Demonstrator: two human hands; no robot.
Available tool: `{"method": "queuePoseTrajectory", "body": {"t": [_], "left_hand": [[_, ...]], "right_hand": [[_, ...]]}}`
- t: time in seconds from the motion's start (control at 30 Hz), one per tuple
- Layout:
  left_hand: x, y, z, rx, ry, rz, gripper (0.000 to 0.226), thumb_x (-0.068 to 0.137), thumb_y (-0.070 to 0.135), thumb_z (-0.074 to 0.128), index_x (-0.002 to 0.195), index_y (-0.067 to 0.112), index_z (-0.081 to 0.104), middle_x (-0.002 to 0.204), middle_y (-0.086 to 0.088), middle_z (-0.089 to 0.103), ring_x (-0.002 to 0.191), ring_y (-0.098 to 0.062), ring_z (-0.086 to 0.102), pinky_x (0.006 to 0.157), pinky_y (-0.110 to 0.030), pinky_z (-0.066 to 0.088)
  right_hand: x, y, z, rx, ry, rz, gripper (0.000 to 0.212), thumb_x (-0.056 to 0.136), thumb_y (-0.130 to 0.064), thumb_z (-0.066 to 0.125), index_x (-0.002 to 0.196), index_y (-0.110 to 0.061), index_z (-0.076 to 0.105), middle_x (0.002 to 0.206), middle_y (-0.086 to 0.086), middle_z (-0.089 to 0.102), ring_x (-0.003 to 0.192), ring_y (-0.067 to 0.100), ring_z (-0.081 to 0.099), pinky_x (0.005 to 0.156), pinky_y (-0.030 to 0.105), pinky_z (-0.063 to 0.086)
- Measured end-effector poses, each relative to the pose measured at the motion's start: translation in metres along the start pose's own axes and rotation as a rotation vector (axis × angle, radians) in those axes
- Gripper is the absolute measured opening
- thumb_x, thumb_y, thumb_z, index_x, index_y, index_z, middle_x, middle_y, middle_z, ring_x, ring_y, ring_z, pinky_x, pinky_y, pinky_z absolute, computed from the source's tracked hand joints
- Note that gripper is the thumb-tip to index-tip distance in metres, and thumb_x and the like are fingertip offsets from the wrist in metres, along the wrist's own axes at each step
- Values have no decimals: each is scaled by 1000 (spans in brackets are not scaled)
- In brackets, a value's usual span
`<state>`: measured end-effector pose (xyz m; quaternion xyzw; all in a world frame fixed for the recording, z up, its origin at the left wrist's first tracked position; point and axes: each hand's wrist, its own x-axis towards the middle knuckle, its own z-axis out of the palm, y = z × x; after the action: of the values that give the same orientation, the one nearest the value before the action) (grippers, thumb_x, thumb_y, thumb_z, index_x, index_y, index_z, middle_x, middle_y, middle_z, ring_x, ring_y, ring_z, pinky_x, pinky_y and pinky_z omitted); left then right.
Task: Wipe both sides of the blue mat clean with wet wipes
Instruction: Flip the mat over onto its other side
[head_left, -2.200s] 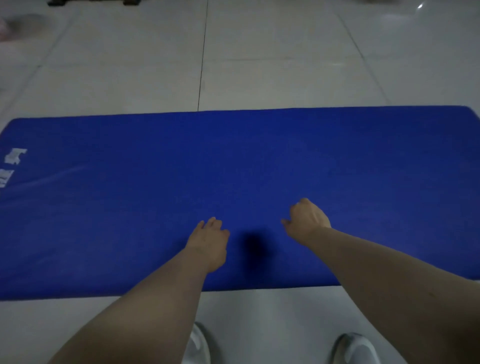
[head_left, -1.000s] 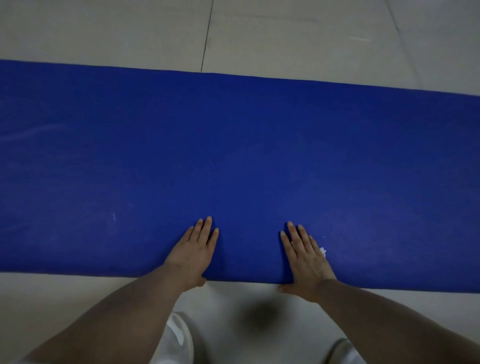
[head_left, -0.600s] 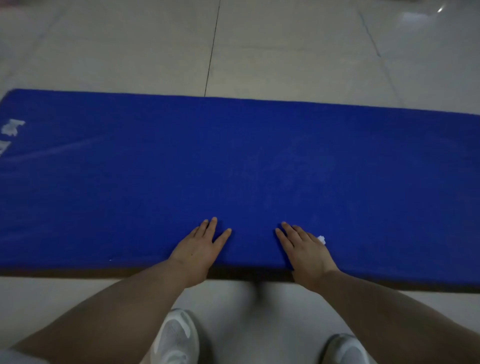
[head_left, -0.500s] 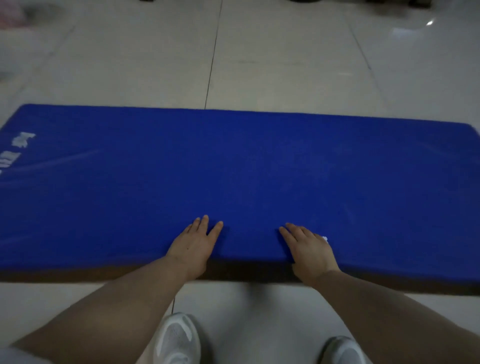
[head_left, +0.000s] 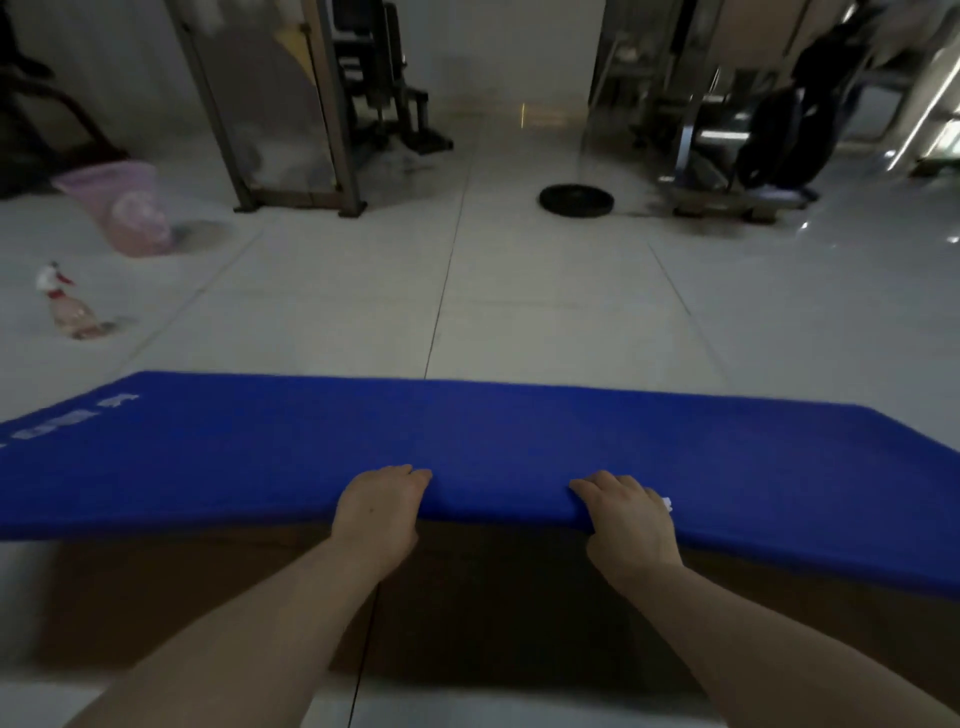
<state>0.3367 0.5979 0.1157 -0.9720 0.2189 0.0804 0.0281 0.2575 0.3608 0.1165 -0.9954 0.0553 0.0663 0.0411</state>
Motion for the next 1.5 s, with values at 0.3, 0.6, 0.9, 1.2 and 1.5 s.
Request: {"method": "queuePoseTrajectory", "body": {"t": [0.3,0.6,0.9,1.2,1.5], "left_hand": [[2,6,-149,81,283,-59,29,87,14,56,113,25,54,108,3,61,97,-16,59,79,-29,42],[-26,8,-279,10,433,-66,11,87,18,53,94,25,57,90,4,55,84,-17,53,73,-32,38],[-58,7,-358,-15,226,-51,27,81,6,46,96,13,68,94,-8,65,85,-23,62,68,-36,52],[-26,12,-303,44,-58,-55,27,80,1,47,98,3,66,92,-13,64,81,-27,60,62,-31,46],[53,-27,-227,-32,141,-65,21,86,12,51,105,19,56,102,-3,55,92,-24,53,75,-37,40]], "right_hand": [[2,-2,-153,-45,258,18,31,85,-12,55,111,-29,57,103,-6,57,97,16,53,90,35,44],[-32,-15,-294,-23,272,29,29,85,-8,51,105,-26,62,102,-1,61,92,18,58,79,35,53],[-81,-21,-378,128,20,48,37,83,-6,68,118,-15,62,114,7,60,104,25,57,88,39,52],[-43,-23,-320,76,-270,101,43,84,-7,67,126,-7,59,127,12,56,113,31,55,95,43,49],[59,-4,-245,275,-56,-95,22,86,-32,65,105,-21,60,108,2,58,98,21,55,83,32,44]]}}
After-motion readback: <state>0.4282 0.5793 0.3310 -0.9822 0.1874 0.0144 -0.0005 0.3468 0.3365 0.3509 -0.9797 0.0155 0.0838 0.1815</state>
